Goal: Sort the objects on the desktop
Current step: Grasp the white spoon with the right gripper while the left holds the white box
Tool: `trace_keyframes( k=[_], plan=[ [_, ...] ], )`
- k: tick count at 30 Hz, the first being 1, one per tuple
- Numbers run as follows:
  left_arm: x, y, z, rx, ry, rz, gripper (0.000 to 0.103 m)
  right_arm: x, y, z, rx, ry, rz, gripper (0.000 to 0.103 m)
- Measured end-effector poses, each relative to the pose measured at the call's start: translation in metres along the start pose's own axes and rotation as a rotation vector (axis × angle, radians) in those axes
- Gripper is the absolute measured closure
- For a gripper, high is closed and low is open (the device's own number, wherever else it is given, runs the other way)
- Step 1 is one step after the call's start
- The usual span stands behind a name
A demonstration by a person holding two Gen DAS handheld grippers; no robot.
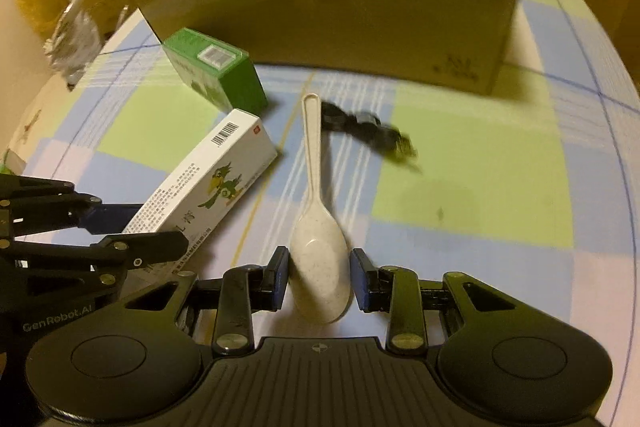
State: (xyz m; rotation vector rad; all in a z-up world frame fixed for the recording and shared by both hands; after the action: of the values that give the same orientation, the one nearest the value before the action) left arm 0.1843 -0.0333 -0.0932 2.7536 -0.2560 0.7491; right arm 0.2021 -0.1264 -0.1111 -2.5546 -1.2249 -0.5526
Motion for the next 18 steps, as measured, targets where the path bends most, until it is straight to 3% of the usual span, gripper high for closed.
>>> trace_keyframes(
  k=[4, 10, 18],
  plan=[
    [-0.003, 0.003, -0.004, 0.009, 0.024, 0.021, 0.081, -0.014, -0.008, -0.008, -0.037, 0.022, -0.013, 0.073],
    [-0.002, 0.004, -0.001, 0.046, 0.033, 0.049, 0.072, -0.028, -0.009, -0.011, -0.119, 0.103, -0.045, 0.073],
    [0.0, 0.001, 0.007, 0.045, 0.056, 0.039, 0.071, -0.032, -0.008, -0.013, -0.119, 0.154, -0.047, 0.072]
  ],
)
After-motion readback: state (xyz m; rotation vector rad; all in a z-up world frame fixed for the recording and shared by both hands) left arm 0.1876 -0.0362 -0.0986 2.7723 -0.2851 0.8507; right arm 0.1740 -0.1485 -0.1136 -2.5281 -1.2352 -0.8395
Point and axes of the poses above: each gripper's, at about its wrist camera, not at the fingertips, and z roughly the way its jaws point, y to its right, x to its top, the point moved 3 cm from there along z, roughly the way its jaws point, and after that the axes turned 7 degrees about -x, right-handed, at the moved point
